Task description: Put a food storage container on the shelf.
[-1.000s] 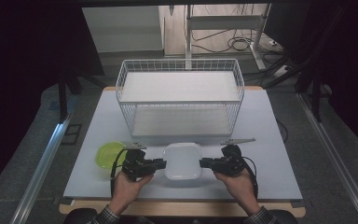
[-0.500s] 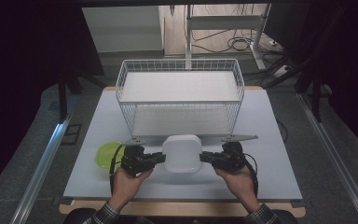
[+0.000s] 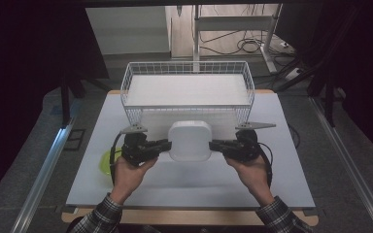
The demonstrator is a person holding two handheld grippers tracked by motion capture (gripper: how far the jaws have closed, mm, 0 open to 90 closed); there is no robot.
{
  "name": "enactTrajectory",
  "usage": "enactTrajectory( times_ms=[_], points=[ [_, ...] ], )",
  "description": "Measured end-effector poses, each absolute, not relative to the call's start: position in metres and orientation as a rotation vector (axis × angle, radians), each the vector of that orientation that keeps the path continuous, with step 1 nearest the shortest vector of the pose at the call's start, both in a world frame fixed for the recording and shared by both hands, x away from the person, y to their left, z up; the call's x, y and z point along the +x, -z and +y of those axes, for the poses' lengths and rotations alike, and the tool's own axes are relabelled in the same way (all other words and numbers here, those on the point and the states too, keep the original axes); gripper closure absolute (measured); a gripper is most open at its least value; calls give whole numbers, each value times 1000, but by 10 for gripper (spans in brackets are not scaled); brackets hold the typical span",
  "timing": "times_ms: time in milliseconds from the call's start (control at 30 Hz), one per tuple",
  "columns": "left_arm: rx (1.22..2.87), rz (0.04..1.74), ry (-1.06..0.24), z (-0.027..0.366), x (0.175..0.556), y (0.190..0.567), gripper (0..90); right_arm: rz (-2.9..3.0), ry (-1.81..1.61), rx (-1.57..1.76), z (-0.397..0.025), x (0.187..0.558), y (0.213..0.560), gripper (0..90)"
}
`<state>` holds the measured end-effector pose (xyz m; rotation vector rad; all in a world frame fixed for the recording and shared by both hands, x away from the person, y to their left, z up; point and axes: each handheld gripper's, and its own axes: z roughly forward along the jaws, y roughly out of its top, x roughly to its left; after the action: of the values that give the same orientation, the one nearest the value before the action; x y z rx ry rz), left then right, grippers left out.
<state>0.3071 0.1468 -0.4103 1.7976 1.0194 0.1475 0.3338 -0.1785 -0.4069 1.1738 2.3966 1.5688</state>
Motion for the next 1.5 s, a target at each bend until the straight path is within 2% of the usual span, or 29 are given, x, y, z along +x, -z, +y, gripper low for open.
enactTrajectory(
  times_ms=[467,733,1267,1500],
  points=[
    [1784,976,-231,151,328,359,791,2329,-1628,1117,-174,357,362,798],
    [1767,967,-204,162,347,338,791,2309,-1658,1111,-167,374,340,798],
    [1717,981,-181,172,379,314,790,2285,-1676,1117,-157,406,304,798],
    [1707,995,-168,172,395,314,789,2274,-1662,1144,-155,422,301,796]
  ],
)
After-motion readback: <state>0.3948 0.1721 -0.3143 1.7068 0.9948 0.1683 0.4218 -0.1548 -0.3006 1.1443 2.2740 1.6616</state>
